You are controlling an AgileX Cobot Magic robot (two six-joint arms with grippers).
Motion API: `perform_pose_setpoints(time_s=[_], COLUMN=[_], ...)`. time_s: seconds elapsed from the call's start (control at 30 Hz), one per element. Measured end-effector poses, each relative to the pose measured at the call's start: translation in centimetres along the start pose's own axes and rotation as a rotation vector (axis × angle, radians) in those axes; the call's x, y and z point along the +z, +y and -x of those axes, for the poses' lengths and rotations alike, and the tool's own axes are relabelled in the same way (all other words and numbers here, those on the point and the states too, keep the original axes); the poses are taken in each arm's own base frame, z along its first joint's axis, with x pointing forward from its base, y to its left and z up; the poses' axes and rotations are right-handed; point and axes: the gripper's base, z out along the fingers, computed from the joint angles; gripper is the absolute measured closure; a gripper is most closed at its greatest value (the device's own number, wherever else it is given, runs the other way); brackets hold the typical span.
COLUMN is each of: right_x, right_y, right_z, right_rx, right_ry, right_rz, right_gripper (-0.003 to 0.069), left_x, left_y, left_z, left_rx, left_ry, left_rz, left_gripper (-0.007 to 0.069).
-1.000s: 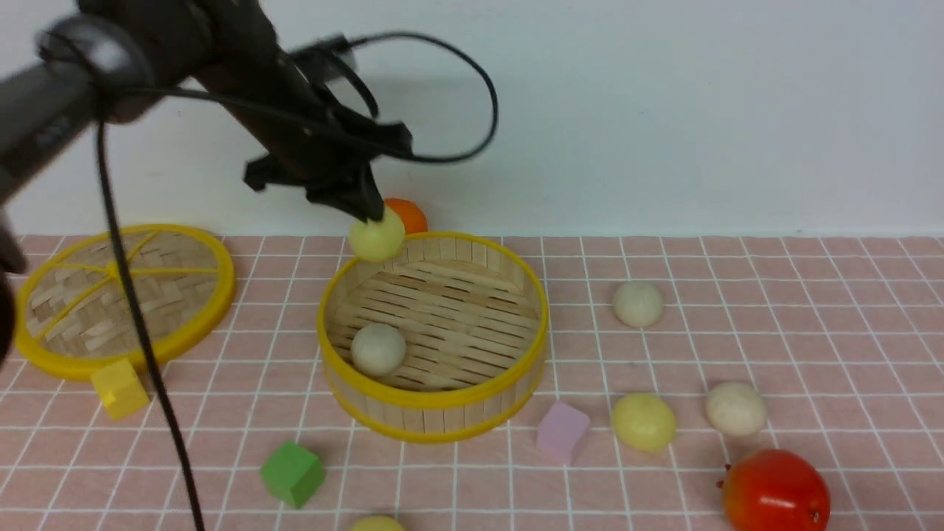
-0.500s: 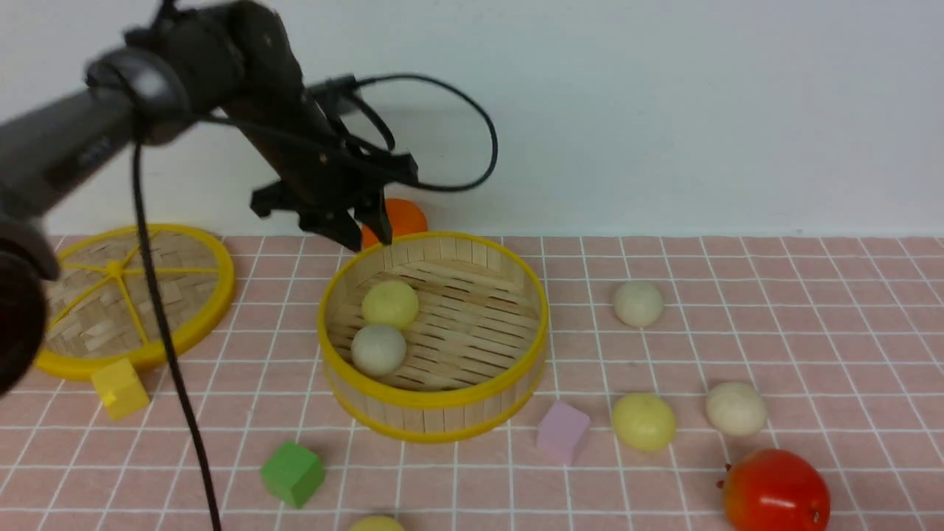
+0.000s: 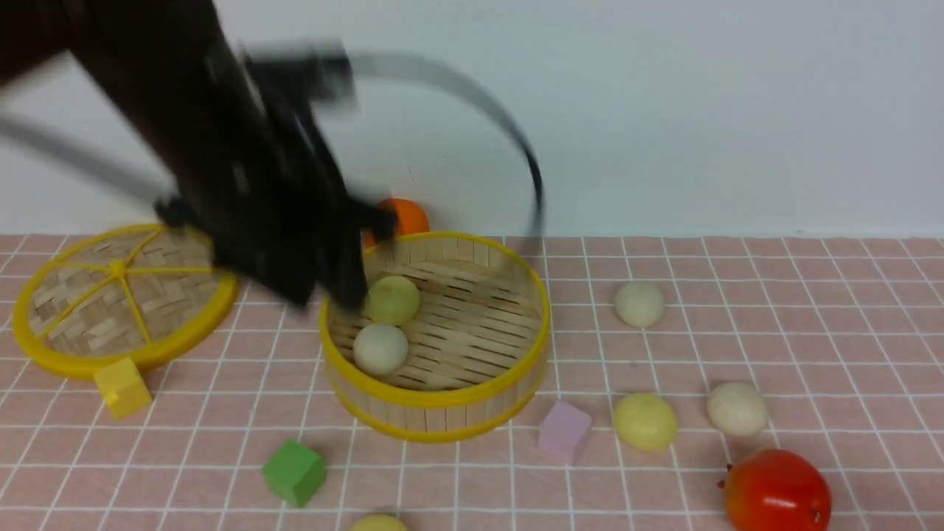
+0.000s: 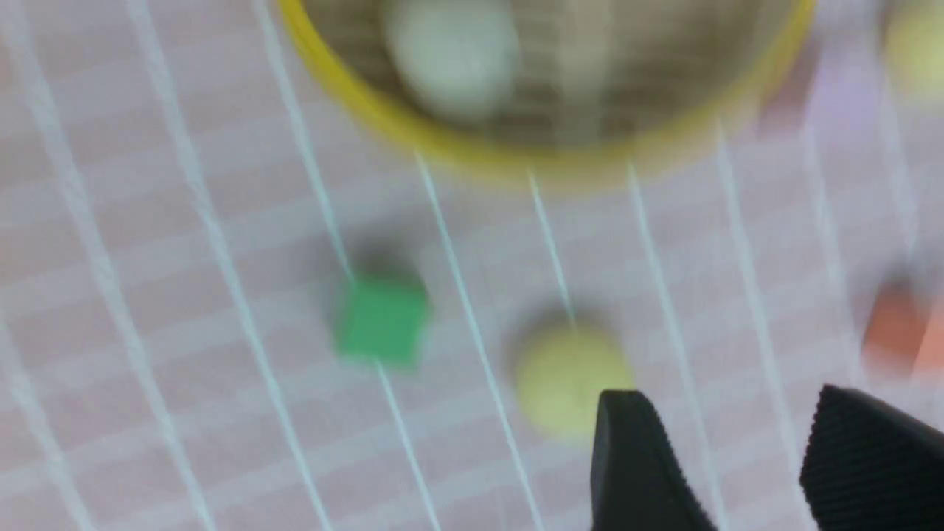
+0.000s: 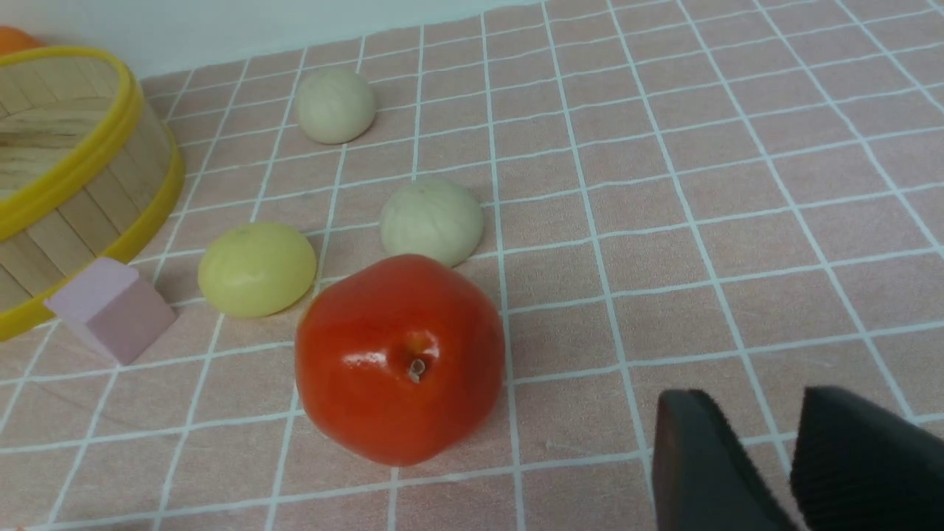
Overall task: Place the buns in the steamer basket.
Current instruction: Use the left arm to grab a steamed stuffed bun
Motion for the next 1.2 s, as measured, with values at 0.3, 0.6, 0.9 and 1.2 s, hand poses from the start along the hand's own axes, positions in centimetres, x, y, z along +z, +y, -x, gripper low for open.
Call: perform_pose_setpoints(time_s=[0.3,0.6,0.9,1.2], right_x=[0.0,0.0,0.0,0.0], right_y=[0.0,0.0,0.0,0.0], right_z=[0.0,0.0,0.0,0.0], right_rx=[0.000,0.000,0.000,0.000], right_ry=[0.000,0.000,0.000,0.000], right_rz=[0.000,0.000,0.000,0.000], right_gripper=[0.0419,0.0419,0.0419,0.0419], left_x=[7.3,10.3,13.0,14.6], left_y=[-1.3,-0.6,-0.2,0.0], left_z=[-4.7,-4.4,-4.4,-4.6], left_rx=[0.024,0.014,0.010,-0.001], left_ry=[0.083,0.083,0.140,0.177], left_rz=[0.012,0.058,0.100,0.111], left_gripper=[0.0301,0.0318,0.0318,0.0349])
